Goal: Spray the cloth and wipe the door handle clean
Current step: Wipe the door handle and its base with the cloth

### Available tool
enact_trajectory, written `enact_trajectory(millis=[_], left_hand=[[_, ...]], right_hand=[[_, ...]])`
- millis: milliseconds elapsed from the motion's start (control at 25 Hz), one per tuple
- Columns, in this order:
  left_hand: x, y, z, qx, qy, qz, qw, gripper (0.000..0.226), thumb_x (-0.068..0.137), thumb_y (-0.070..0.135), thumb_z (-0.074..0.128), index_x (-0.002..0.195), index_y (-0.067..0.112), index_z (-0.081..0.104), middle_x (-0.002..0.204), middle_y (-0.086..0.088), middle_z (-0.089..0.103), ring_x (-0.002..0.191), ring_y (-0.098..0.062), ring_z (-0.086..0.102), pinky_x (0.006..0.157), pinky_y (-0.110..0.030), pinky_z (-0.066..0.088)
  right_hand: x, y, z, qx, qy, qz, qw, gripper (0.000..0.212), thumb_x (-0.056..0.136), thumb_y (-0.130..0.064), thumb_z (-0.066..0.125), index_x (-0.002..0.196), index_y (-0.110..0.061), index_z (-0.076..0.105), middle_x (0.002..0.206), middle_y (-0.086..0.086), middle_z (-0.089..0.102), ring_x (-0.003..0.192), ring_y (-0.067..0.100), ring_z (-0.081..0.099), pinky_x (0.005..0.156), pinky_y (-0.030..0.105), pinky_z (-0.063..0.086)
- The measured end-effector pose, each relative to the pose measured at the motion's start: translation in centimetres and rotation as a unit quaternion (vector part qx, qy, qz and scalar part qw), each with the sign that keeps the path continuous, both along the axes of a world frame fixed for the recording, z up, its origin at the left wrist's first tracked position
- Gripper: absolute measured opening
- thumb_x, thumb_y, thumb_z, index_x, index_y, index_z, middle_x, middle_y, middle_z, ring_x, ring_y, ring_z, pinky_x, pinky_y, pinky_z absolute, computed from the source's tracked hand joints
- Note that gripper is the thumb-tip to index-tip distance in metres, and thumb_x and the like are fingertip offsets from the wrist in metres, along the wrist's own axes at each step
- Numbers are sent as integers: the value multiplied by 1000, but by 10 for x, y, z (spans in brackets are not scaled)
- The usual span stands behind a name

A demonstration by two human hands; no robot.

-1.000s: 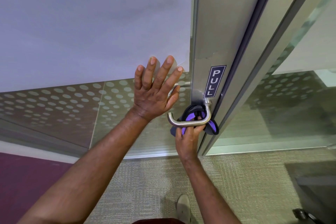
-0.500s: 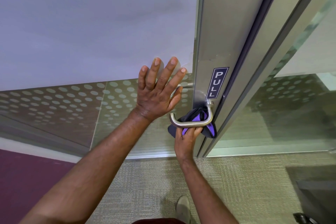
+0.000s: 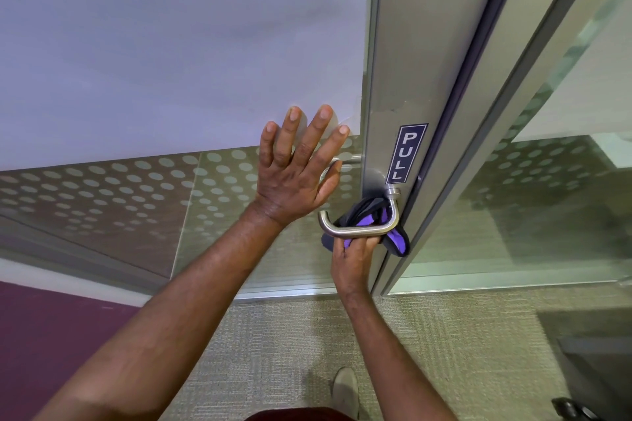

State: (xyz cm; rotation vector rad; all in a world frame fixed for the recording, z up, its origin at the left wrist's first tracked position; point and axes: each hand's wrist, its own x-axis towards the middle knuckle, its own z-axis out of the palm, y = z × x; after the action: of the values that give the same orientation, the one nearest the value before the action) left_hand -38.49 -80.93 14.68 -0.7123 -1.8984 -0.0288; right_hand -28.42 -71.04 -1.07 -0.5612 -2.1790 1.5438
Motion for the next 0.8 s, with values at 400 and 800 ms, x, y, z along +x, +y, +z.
enact_trajectory(millis=[400,800], left_hand=[[-2,-1,-2,-2,4,4,1000,83,101,44,62,170,25,20,180,-1,1,166,-30,-5,134,-50,-2],[-3,-1,-3,-2,6,1,1000,82,101,44,61,170,25,21,180,-1,1,166,-30,-5,134,-51,-1]], right_hand=[[21,10,-33,-5,-122,48,991,54,96,8,57,147,7,41,155,22,29,120,29,53,106,20,37],[31,9,-34,-99,-131,12,986,63,97,15,49,156,1,32,153,8,32,129,24,46,105,5,29]])
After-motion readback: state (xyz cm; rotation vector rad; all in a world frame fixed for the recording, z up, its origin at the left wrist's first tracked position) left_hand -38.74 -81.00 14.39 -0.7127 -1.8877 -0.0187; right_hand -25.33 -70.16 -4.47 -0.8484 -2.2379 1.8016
